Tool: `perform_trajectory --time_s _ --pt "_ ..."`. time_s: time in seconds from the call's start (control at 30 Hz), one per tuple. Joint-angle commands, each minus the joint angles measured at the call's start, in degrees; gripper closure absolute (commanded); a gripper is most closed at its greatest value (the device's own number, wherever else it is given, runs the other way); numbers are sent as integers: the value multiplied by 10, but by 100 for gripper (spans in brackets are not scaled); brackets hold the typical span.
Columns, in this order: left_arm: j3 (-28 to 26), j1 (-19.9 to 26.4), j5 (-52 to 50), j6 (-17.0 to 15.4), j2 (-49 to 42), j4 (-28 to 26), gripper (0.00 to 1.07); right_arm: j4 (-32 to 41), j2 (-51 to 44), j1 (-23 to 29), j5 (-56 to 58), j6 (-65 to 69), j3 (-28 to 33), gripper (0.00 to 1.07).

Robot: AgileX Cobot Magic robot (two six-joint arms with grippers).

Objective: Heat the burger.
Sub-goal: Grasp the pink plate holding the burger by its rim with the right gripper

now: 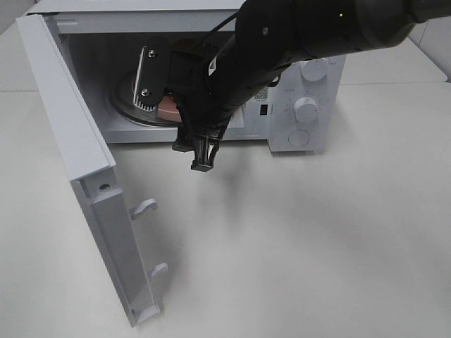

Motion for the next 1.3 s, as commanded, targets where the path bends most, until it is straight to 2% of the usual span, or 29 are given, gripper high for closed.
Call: perform_trajectory --time_s 0.03,0.13,0.2,0.3,0.37,0.63,1.3 --pt "2 1 -8 -2 -11 -1 106 -6 14 5 5 15 -16 44" --pt "2 1 -8 -2 -11 -1 106 -27 29 6 13 29 -34 44" --pt "2 1 -8 -2 -11 -1 106 -79 53 6 27 70 -62 44" --pt "2 1 -8 -2 -11 -1 106 -101 58 6 30 82 -68 44" --pt "2 1 -8 -2 -11 -1 106 -181 77 6 28 142 -86 44" --pt "2 1 -8 -2 -11 -1 106 -283 103 5 22 235 -110 44" --pt "2 1 -8 -2 -11 -1 106 -316 105 5 -36 248 -112 45"
